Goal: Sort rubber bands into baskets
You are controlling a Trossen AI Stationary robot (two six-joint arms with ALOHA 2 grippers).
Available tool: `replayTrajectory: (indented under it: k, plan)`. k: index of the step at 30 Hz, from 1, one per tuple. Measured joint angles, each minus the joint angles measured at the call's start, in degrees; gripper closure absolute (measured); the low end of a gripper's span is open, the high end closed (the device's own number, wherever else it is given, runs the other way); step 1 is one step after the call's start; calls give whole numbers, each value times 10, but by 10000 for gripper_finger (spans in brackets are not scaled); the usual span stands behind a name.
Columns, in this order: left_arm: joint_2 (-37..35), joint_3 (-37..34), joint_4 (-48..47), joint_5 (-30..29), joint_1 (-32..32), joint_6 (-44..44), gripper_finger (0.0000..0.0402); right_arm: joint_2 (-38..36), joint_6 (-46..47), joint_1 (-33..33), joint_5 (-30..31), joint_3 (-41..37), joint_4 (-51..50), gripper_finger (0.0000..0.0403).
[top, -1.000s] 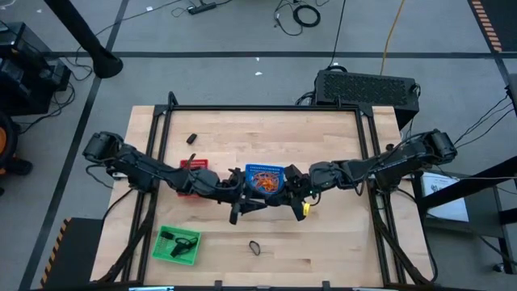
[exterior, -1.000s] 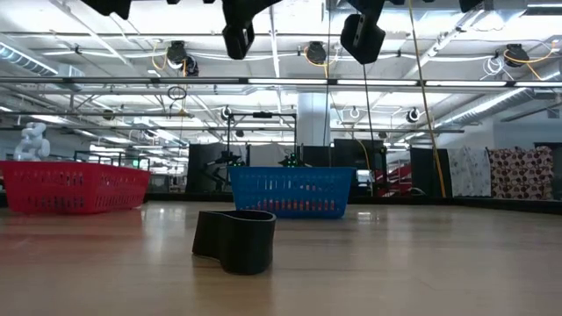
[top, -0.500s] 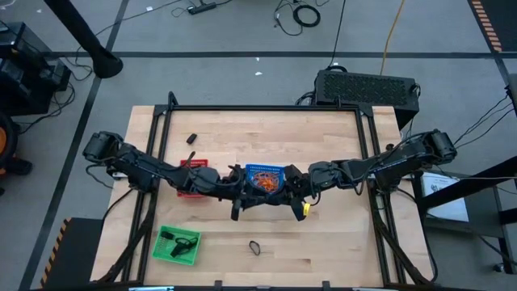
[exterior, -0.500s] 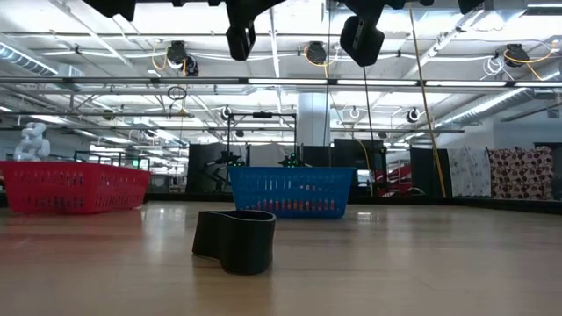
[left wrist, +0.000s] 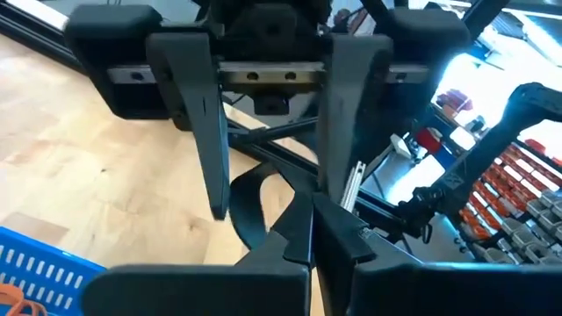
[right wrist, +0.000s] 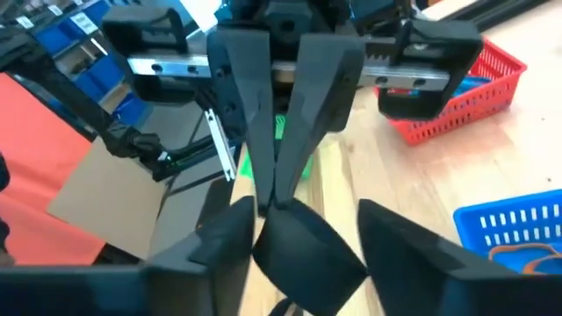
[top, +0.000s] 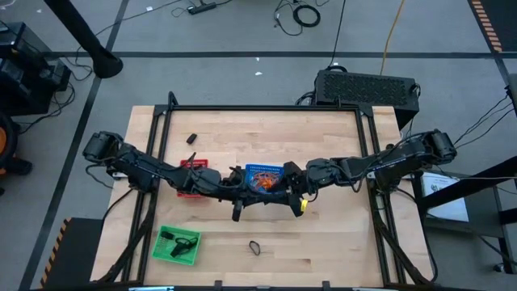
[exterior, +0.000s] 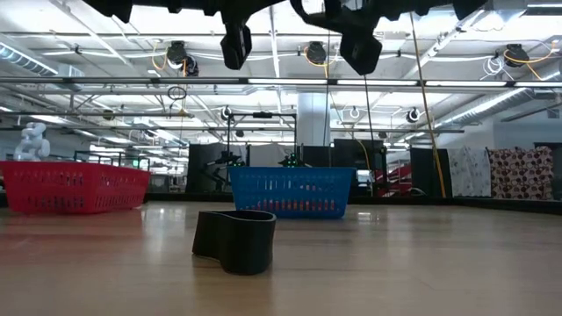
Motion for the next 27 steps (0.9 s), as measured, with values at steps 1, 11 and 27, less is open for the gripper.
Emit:
replayTrajectory:
  k: [1,11,27]
  plan:
    - [0,0,1,0,0,0,398,0,0,-2,-2,0,-3,203]
    - [-28,0,-124,44,-5,-17,400,0,7,-24,-75,0,-9,129]
    - [-145,0,-534,102,-188,-306,401,23,-20,-101,-69,1,-32,144]
